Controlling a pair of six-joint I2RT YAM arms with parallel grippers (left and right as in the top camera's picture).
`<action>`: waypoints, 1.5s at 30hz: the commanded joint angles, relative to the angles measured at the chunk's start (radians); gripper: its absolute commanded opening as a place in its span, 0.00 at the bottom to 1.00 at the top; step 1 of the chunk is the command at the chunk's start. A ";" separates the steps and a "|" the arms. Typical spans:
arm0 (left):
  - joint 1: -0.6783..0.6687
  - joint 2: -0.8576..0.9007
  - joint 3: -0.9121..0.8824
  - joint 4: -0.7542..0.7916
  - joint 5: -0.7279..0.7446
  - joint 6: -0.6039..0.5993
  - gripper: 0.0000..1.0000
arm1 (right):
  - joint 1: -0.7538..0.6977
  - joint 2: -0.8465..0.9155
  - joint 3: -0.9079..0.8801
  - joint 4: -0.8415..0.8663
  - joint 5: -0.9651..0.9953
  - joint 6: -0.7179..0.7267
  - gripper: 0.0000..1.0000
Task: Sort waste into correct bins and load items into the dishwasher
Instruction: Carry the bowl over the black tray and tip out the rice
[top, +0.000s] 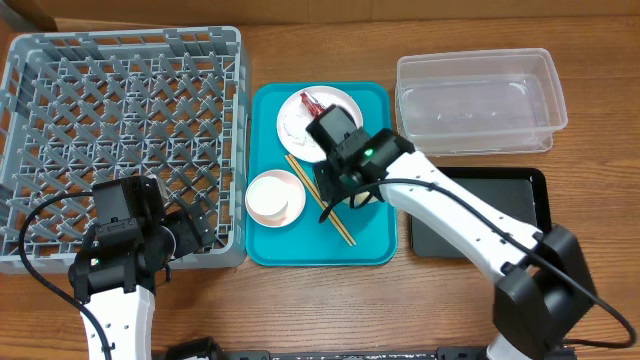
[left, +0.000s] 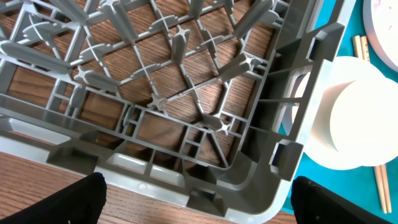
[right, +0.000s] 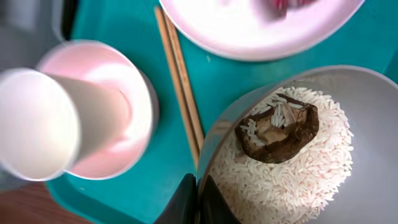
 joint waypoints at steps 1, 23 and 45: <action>0.005 0.002 0.027 0.002 0.005 -0.006 0.96 | -0.036 -0.101 0.039 -0.015 0.003 0.059 0.04; 0.005 0.002 0.027 0.004 0.005 -0.006 0.97 | -0.669 -0.166 -0.188 -0.141 -0.499 0.037 0.04; 0.005 0.002 0.027 0.020 0.005 -0.006 0.96 | -1.182 -0.166 -0.620 0.167 -1.373 -0.053 0.04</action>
